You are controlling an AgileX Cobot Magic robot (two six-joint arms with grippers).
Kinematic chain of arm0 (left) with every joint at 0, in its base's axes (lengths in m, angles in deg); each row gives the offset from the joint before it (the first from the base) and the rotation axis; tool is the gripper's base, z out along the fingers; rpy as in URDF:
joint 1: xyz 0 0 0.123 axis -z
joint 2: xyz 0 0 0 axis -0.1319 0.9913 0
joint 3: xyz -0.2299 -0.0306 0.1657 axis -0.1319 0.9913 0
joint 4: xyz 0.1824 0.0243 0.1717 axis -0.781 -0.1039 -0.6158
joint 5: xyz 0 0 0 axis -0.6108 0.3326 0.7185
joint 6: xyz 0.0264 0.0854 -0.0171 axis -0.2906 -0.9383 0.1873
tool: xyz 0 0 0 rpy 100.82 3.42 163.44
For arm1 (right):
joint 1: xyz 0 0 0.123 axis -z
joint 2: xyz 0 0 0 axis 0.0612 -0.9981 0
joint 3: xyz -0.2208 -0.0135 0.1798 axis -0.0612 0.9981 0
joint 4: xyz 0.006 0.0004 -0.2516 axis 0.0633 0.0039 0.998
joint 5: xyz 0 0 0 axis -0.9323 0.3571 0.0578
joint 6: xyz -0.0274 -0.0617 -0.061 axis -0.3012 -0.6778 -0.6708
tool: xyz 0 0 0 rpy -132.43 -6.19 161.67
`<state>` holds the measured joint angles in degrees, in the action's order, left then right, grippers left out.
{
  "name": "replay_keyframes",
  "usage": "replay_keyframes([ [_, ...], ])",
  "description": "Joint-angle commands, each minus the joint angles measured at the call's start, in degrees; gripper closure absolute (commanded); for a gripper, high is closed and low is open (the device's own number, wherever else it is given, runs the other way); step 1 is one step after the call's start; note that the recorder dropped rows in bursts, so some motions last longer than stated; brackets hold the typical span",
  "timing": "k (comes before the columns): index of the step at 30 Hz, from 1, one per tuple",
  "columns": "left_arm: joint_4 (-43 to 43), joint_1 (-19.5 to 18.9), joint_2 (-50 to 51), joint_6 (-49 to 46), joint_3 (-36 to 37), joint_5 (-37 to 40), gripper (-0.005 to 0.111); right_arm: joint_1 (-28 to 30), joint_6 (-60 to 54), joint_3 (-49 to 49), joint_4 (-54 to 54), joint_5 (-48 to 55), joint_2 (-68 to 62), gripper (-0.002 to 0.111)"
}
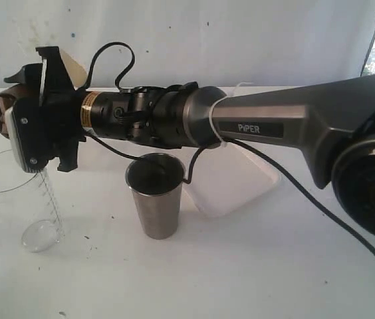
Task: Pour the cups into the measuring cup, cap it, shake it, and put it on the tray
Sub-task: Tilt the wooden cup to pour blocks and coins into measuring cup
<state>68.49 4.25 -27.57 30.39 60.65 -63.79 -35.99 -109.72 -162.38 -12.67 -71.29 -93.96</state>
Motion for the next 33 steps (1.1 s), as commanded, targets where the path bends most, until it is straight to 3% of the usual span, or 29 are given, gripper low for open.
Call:
replay_keyframes([
  [1, 0.0, 0.1, -0.2, 0.0, 0.1, -0.8, 0.107, -0.3, -5.3, -0.3, -0.4, -1.1, 0.6, 0.108],
  [24, 0.0, 0.1, -0.2, 0.0, 0.1, -0.8, 0.107, -1.7, -19.8, -0.3, -0.4, -1.7, 0.6, 0.108],
  [33, 0.0, 0.1, -0.2, 0.0, 0.1, -0.8, 0.107, -1.7, -20.0, -0.3, -0.4, -1.7, 0.6, 0.108],
])
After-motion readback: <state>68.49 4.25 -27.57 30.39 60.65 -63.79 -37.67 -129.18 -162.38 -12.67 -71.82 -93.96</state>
